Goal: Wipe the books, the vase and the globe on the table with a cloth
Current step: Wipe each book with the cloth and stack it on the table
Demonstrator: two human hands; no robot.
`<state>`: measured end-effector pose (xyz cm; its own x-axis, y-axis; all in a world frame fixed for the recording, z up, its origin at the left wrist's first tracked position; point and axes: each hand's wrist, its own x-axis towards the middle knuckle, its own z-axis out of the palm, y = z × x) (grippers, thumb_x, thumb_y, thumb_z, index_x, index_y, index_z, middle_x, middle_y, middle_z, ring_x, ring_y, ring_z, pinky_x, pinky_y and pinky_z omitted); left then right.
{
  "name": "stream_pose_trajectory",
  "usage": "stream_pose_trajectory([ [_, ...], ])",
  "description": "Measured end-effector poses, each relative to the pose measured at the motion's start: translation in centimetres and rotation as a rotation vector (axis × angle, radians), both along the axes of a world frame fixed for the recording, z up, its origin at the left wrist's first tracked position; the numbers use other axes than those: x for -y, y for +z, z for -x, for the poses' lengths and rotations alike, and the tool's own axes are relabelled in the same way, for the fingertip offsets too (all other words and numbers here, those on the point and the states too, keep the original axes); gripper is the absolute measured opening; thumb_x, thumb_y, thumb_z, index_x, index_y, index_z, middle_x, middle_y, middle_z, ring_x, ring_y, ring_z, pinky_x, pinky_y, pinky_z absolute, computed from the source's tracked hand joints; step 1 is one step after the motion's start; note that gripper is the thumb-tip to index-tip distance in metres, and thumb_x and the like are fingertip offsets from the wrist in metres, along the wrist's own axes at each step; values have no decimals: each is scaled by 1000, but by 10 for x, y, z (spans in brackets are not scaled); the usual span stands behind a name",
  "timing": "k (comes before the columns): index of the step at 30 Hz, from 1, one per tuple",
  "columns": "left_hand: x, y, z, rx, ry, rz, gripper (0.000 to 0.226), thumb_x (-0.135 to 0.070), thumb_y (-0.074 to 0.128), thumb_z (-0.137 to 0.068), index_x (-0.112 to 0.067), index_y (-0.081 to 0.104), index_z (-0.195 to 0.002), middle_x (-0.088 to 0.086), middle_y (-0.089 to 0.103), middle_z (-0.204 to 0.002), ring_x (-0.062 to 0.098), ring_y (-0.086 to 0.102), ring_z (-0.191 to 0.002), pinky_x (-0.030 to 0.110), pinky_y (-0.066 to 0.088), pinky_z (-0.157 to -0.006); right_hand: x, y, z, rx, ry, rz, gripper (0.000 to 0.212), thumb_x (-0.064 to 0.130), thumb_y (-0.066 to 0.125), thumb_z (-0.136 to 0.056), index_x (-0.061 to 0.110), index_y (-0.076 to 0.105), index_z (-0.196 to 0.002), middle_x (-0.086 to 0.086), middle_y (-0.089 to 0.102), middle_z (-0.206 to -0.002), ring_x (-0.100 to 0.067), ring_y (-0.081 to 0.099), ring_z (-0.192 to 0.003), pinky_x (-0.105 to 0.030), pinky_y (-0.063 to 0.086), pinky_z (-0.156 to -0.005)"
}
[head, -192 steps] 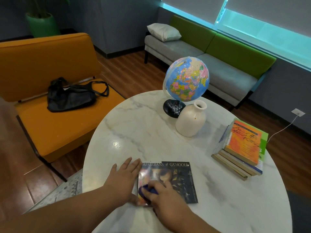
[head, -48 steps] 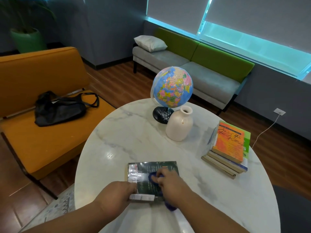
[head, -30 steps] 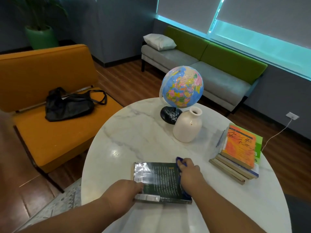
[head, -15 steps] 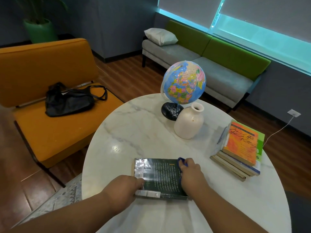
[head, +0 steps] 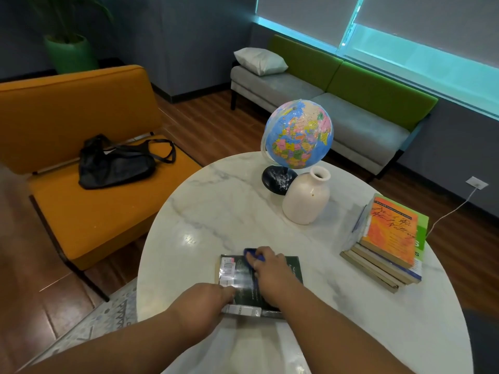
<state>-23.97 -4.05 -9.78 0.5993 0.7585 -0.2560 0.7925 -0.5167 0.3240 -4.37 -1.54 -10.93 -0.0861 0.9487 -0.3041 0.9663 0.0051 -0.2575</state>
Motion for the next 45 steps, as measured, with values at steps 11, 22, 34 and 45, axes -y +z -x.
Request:
stream_pose_trajectory([
  [11, 1, -3, 3, 15, -26, -15, 24, -28, 48, -94, -24, 49, -119, -1, 64, -114, 22, 60, -100, 30, 41, -75, 60, 4, -63, -1, -128, -4, 36, 18, 46, -98, 27, 42, -132, -8, 39, -129, -25, 49, -108, -29, 46, -87],
  [22, 4, 0, 5, -54, -71, 29, 38, -16, 48, -91, -32, 54, -125, -8, 59, -126, 16, 58, -110, 26, 44, -88, 66, 26, -34, -37, 330, 84, 17, 36, 53, -96, 22, 54, -107, 1, 52, -106, -15, 53, -88, -26, 43, -71],
  [34, 1, 10, 17, 37, -177, 52, 49, -23, 55, -91, -28, 49, -140, -8, 47, -146, 17, 51, -128, 28, 42, -102, 27, 3, 11, -79, 197, 43, 36, 28, 54, -94, 33, 45, -129, -5, 42, -129, -24, 47, -111, -30, 44, -91],
  [45, 4, 8, 20, 32, -190, 76, 48, -26, 51, -92, -27, 49, -140, -6, 46, -146, 17, 49, -129, 34, 43, -103, 10, 14, 29, 6, 392, 16, 31, 34, 51, -97, 25, 49, -126, -7, 43, -125, -25, 51, -107, -26, 44, -82],
])
